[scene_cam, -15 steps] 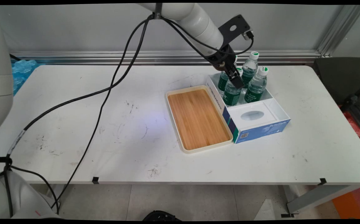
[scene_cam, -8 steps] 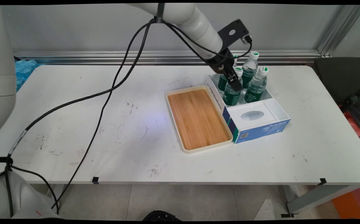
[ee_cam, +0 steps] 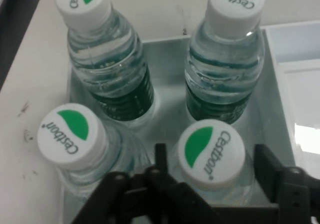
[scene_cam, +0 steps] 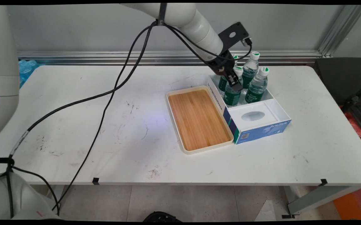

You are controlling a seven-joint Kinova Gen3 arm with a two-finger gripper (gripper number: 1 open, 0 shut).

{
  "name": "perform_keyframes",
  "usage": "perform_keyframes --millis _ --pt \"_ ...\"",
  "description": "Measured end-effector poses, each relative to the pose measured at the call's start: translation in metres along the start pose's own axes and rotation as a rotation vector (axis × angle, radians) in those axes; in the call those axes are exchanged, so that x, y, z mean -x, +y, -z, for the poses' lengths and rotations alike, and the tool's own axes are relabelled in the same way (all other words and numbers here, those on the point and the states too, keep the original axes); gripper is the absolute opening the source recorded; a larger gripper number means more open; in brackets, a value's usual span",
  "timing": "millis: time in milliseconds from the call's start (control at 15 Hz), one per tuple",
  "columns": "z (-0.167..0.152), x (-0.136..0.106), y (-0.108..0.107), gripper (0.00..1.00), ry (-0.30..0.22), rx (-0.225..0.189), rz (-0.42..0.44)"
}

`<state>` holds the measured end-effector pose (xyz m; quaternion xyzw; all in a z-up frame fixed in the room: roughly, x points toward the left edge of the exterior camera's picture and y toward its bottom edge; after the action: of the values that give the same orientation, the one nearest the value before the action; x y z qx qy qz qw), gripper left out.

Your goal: Pick up the green bottle from the white box, then place the picked object on the tray

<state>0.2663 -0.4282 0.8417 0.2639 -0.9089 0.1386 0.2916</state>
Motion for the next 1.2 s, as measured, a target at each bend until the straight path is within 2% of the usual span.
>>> perform_keyframes --millis 600,1200 --pt "0.003 0.002 -0.001 0.0 0.008 0.016 0.016" --pt "0.047 -0.021 -0.013 0.0 0.06 0.01 0.047"
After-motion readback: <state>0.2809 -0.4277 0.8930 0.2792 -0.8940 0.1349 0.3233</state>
